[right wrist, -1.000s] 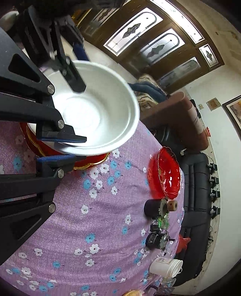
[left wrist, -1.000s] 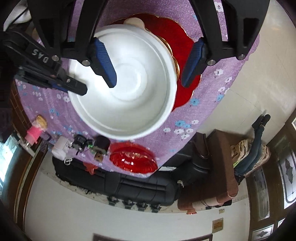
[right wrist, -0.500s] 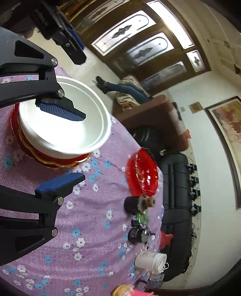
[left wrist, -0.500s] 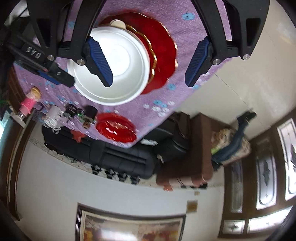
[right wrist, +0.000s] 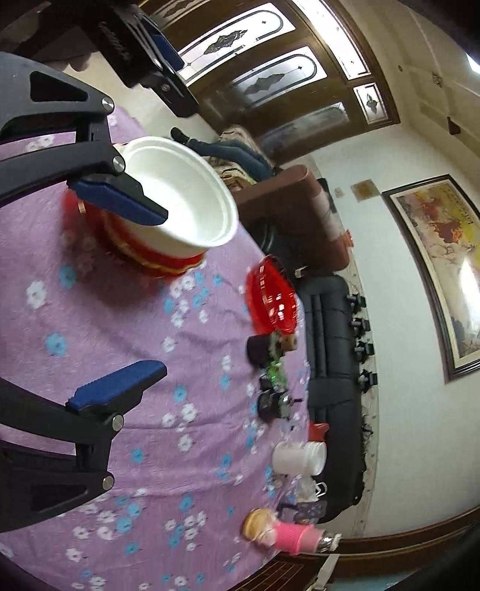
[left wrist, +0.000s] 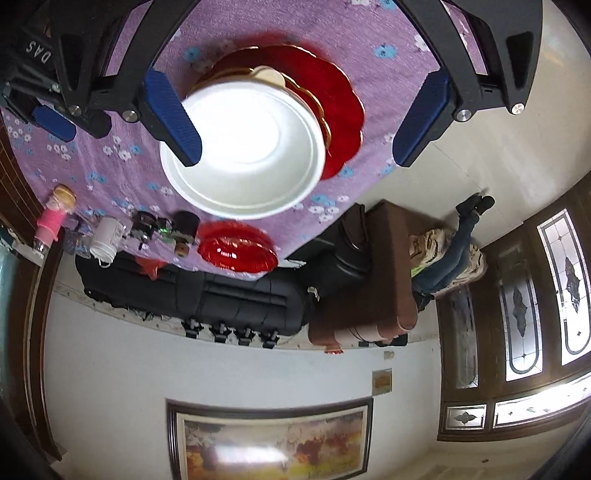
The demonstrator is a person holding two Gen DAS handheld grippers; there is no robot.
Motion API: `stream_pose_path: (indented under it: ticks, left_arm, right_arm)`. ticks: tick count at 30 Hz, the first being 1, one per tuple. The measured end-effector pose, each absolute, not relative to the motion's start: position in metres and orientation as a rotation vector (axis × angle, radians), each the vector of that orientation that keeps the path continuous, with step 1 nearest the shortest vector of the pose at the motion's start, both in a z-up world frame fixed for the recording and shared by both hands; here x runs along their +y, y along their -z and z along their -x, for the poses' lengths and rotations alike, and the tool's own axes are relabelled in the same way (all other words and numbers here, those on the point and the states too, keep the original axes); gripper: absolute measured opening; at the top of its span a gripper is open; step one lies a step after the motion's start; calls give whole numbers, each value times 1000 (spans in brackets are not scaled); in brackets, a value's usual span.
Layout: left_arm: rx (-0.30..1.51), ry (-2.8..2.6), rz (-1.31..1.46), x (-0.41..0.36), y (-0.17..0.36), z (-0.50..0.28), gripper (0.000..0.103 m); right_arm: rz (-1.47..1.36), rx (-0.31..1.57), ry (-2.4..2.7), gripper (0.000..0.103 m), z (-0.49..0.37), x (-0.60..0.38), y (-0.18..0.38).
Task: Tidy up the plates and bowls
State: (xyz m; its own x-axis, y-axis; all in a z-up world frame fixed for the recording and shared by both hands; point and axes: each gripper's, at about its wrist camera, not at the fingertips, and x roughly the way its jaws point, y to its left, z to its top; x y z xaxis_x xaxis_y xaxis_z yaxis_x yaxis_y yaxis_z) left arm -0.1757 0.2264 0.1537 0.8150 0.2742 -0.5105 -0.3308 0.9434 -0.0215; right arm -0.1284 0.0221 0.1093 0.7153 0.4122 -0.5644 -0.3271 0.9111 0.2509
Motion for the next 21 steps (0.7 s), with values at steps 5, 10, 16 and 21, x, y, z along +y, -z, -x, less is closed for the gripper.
stream_pose_path:
  ticks: [5,10,16,21]
  left_arm:
    - [556,-302,100,216,-148,176,103]
    - [563,-297,99,213,-146,178,103]
    - [589,-284,110,212,-140,178,103]
    - [608,-275,119,213,-135,179,103]
  right_arm:
    - [-130,699,-408,80,137,19,-94]
    - [-133,735,-423,80,141,22,-82]
    - [-104,744,-420,80,147,27,-74]
    - [-89,754,-420,80,150,30,-70]
